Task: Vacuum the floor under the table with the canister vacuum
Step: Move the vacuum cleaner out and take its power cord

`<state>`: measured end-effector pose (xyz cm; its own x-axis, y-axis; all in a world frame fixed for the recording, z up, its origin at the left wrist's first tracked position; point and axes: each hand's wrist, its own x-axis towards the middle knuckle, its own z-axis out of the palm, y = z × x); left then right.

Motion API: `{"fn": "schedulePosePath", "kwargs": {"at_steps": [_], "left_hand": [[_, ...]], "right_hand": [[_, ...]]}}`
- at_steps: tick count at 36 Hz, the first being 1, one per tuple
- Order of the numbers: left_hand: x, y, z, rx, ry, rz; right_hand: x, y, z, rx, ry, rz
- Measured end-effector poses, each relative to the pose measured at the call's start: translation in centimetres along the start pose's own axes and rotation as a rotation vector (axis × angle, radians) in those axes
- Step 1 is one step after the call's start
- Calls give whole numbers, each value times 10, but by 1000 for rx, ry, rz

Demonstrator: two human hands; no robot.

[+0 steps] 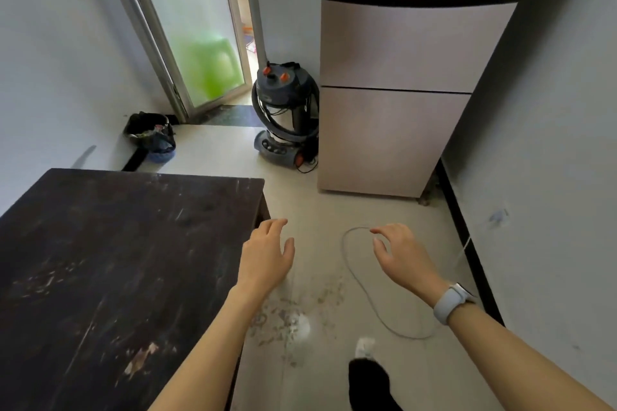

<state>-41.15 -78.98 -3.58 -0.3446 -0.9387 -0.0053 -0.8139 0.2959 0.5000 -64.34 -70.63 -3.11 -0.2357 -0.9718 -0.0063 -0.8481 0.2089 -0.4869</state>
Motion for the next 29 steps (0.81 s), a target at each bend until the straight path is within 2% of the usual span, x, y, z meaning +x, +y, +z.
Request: {"fn": "schedulePosePath", "kwargs": {"at_steps": [5, 9, 17, 23, 29], "left_hand": [[100, 1, 19, -6, -10, -43], [189, 4, 17, -10, 22, -116], [337, 16, -9, -97, 142, -224], [404, -27, -10, -105, 167, -363], [505, -91, -21, -93, 204, -406]], "right_hand": [[110, 26, -3, 30, -20, 14], [209, 37, -12, 31, -102, -25], [394, 16, -35, 45, -186, -171], [497, -10, -9, 47, -277, -256], [606, -36, 34, 49, -297, -265]]}}
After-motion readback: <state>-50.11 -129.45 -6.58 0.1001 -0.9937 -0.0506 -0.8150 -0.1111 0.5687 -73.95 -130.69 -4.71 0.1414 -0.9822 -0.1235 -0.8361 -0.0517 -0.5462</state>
